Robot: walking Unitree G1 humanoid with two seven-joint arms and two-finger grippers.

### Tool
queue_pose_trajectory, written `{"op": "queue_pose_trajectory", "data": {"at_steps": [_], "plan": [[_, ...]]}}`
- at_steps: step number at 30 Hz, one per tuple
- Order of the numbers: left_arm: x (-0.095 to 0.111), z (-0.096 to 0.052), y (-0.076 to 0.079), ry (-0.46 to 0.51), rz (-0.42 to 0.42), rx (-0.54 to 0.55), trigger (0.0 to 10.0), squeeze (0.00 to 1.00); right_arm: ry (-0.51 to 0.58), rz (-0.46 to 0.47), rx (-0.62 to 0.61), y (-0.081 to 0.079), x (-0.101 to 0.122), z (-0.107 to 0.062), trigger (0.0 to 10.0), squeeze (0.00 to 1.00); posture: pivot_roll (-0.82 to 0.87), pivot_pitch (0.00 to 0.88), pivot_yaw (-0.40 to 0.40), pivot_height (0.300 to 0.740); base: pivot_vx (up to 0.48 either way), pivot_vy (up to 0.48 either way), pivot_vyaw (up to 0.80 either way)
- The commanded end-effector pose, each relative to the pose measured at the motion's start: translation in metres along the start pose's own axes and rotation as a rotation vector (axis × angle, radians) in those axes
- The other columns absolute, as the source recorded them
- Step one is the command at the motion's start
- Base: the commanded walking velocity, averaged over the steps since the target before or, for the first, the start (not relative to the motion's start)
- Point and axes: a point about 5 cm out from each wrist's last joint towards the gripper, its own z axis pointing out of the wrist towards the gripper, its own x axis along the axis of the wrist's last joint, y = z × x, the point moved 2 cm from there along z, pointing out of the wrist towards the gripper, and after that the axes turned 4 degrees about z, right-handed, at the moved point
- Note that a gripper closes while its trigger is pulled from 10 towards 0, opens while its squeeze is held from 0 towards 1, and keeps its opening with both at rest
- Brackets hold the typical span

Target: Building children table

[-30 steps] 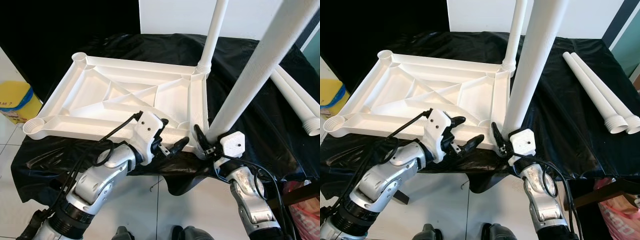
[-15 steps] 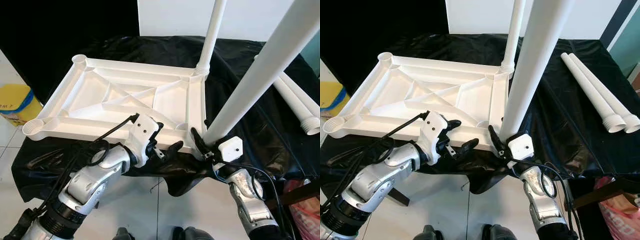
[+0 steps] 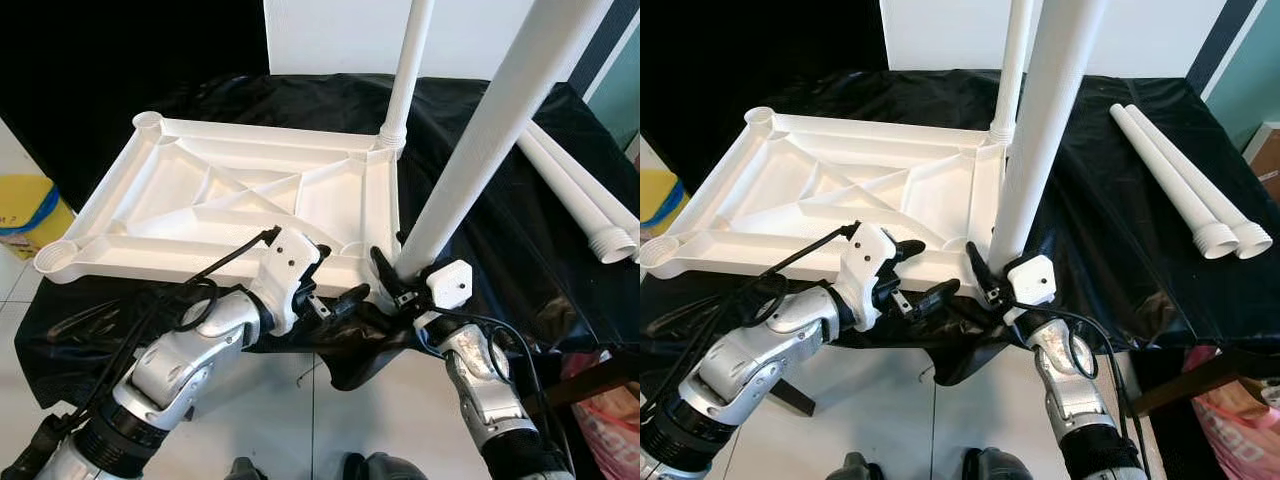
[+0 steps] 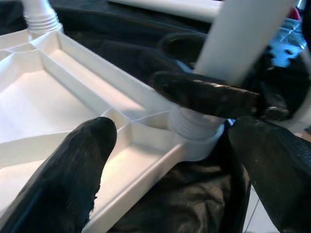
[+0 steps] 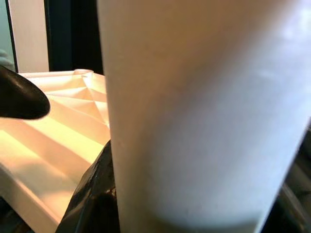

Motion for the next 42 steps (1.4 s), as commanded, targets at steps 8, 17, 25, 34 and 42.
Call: {"op": "queue_pose_trajectory", "data": {"at_steps": [8, 17, 25, 34, 42], "plan": [[0.003, -0.003, 0.023, 0.012, 0.013, -0.299, 10.0, 0.0, -0.118, 0.056, 0.06, -0.028, -0.03, 0.007, 10.0, 0.0, 0.01, 0.159, -0.027, 0.74, 0.0, 0.0, 0.0], [0.003, -0.003, 0.024, 0.011, 0.011, -0.297, 10.0, 0.0, -0.102, 0.042, 0.038, -0.021, -0.028, 0.004, 10.0, 0.0, 0.02, 0.158, -0.034, 0.74, 0.0, 0.0, 0.0], [0.003, -0.005, 0.024, 0.006, 0.013, -0.296, 10.0, 0.0, -0.104, -0.012, 0.115, -0.022, -0.026, -0.011, 10.0, 0.0, 0.02, 0.157, -0.036, 0.74, 0.0, 0.0, 0.0], [0.003, -0.005, 0.023, 0.002, 0.018, -0.297, 10.0, 0.0, -0.151, -0.089, 0.219, -0.026, -0.032, -0.021, 10.0, 0.0, 0.02, 0.154, -0.033, 0.74, 0.0, 0.0, 0.0], [0.003, -0.006, 0.023, -0.001, 0.023, -0.298, 10.0, 0.0, -0.209, -0.005, 0.171, -0.023, -0.039, -0.02, 10.0, 0.0, 0.03, 0.139, -0.035, 0.74, 0.0, 0.0, 0.0]]}}
